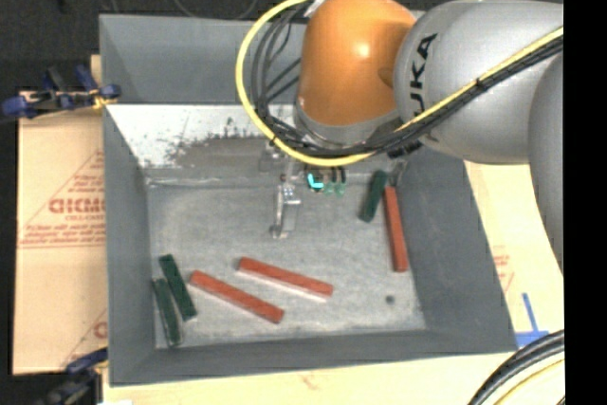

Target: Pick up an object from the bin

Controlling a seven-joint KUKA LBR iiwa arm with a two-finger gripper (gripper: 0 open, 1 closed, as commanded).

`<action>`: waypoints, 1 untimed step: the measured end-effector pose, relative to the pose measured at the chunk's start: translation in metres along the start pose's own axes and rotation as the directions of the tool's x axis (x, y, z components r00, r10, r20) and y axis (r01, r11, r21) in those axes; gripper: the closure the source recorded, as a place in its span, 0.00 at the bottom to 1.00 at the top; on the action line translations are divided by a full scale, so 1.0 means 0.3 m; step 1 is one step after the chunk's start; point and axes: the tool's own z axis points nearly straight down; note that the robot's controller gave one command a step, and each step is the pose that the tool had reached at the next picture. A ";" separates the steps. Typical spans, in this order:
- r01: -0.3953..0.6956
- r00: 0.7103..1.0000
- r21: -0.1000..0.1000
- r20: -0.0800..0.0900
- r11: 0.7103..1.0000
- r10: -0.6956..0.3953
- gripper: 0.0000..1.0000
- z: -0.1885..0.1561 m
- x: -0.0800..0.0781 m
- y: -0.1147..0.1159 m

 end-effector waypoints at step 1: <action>0.004 1.000 0.001 -0.001 1.000 -0.004 0.00 0.509 0.166 -0.133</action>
Offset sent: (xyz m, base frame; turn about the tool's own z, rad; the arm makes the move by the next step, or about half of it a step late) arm -0.0483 -0.0386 -0.1490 -0.0055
